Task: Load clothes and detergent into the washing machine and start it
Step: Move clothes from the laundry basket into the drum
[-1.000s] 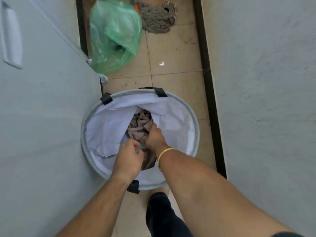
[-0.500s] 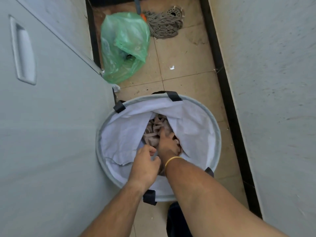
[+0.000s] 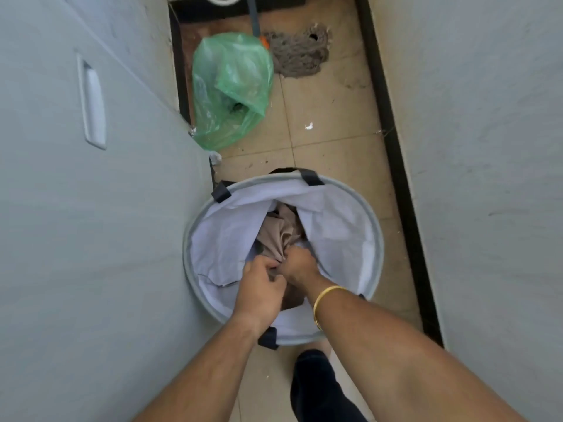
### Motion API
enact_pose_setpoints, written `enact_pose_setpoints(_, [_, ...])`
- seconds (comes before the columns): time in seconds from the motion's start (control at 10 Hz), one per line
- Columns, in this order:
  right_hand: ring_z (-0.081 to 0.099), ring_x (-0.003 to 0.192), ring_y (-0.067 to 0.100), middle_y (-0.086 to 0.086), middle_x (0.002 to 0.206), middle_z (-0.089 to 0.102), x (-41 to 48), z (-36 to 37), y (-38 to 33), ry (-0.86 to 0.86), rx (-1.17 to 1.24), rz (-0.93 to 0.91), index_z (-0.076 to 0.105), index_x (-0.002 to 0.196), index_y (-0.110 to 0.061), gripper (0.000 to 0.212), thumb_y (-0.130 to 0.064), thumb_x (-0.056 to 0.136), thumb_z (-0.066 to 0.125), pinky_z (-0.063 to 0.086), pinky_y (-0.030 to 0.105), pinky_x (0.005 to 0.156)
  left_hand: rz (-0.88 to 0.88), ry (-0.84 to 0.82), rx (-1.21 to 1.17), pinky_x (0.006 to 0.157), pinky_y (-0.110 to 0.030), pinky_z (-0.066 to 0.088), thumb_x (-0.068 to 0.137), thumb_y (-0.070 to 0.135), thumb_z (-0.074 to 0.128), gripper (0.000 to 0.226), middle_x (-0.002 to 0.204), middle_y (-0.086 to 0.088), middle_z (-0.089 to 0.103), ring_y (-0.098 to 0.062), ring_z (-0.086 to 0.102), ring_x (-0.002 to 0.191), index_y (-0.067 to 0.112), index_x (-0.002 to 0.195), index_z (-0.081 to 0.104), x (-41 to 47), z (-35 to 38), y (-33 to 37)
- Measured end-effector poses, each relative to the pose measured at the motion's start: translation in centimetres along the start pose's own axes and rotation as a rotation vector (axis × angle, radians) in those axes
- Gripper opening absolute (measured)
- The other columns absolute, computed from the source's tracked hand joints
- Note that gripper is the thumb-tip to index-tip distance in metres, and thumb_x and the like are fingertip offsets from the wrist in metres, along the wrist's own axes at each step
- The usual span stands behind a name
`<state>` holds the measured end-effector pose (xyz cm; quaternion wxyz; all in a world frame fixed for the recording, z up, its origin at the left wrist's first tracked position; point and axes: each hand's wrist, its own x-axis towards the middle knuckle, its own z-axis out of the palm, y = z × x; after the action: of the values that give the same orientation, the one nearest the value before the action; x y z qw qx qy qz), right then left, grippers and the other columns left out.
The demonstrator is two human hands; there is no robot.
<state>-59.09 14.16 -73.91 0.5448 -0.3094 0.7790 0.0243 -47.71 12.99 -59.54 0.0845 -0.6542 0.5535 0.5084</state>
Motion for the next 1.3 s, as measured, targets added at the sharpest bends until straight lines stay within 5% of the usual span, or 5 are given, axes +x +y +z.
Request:
enact_pose_setpoints(0.3, [0.056, 0.072, 0.015, -0.002, 0.082, 0.053, -24.7, -14.6, -4.5, 0.178, 0.36, -0.332, 0.054, 0.057, -0.018, 0.043, -0.021, 0.093, 0.078, 0.044, 0.031, 0.065, -0.131, 0.107, -0.575, 0.128, -0.047, 0.045, 0.105, 0.053, 0.073, 0.071, 0.157, 0.005, 0.039, -0.017, 0.048, 0.144, 0.041, 0.168, 0.04, -11.4, -7.3, 10.2])
enact_pose_setpoints(0.6, [0.033, 0.062, 0.004, -0.017, 0.064, 0.039, -51.0, -28.5, -13.4, 0.125, 0.62, -0.694, 0.033, 0.065, -0.023, 0.041, -0.017, 0.068, 0.074, 0.03, 0.021, 0.057, 0.038, -0.246, -1.036, 0.09, -0.034, 0.066, 0.067, 0.09, 0.083, 0.1, 0.154, 0.003, 0.073, -0.025, 0.072, 0.14, 0.054, 0.156, 0.056, -28.5, -21.8, 22.1])
enact_pose_setpoints(1.0, [0.073, 0.09, 0.014, -0.003, 0.11, 0.079, -70.6, -29.4, -28.8, 0.196, 0.931, -0.952, 0.061, 0.147, -0.041, 0.086, 0.026, 0.093, 0.053, 0.064, 0.032, 0.08, 0.657, -0.258, -0.841, 0.09, -0.03, 0.067, 0.071, -0.004, 0.099, 0.104, 0.133, -0.012, 0.083, -0.023, 0.082, 0.119, 0.024, 0.158, 0.052, -47.7, -41.5, 21.3])
enact_pose_setpoints(1.2, [0.055, 0.143, 0.018, -0.011, 0.146, 0.063, -75.3, -23.3, -36.2, 0.669, 0.348, -1.272, 0.064, 0.148, -0.039, 0.056, -0.004, 0.105, 0.061, 0.046, 0.035, 0.119, 0.773, -0.064, -1.024, 0.09, -0.028, 0.067, 0.101, -0.009, 0.07, 0.051, 0.135, -0.031, 0.075, -0.023, 0.082, 0.115, 0.012, 0.148, 0.064, -48.8, -49.1, 17.8])
enact_pose_setpoints(1.3, [0.04, 0.154, 0.007, -0.024, 0.164, 0.049, -77.6, -20.1, -39.3, 0.671, 0.196, -1.298, 0.05, 0.157, -0.055, 0.061, -0.041, 0.101, 0.072, 0.035, 0.029, 0.123, 0.673, -0.048, -1.203, 0.073, -0.015, 0.066, 0.054, 0.057, 0.109, 0.095, 0.129, -0.008, 0.076, 0.003, 0.084, 0.087, 0.019, 0.13, 0.066, -48.9, -53.4, 16.3])
